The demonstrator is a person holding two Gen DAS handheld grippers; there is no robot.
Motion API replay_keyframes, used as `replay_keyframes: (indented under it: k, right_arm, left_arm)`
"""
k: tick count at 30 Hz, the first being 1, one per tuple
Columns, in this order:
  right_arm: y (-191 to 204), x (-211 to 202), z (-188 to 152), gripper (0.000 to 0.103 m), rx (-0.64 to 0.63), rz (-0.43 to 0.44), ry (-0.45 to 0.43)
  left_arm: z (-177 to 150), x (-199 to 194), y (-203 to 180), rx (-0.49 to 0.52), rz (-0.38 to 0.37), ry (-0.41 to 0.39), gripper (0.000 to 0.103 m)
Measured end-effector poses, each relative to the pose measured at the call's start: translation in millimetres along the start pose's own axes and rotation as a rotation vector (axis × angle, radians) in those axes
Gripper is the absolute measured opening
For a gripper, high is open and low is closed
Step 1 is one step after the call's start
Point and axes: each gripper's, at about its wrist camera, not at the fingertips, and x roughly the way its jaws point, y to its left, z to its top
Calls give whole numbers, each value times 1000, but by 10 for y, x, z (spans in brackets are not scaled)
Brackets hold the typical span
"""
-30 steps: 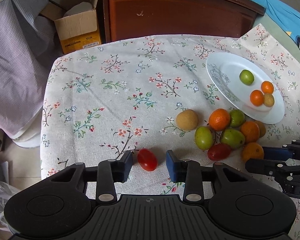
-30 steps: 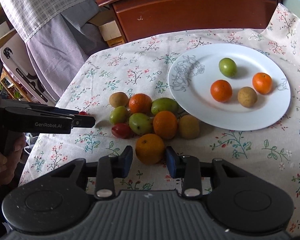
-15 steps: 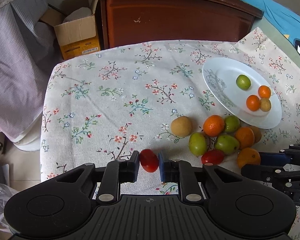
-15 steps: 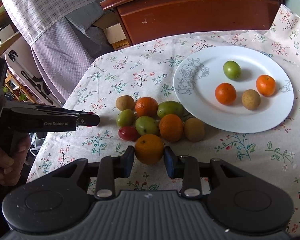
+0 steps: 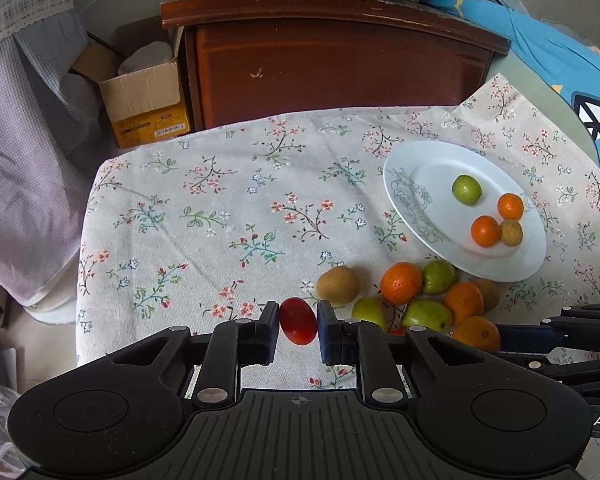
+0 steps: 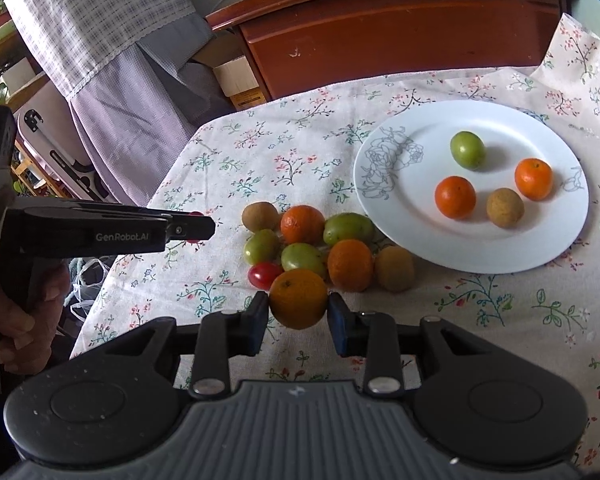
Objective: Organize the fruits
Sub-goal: 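Grasp a red cherry tomato with the left tool while the right tool grasps an orange, then carry the tomato with the left tool over the plate while the right tool carries the orange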
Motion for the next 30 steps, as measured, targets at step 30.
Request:
replay_keyframes:
  k: [30]
  right_arm:
    - [-642,-495,438,32,202,-170,-212]
  left_arm:
    - [520,28,-751,52,-170,-139,18]
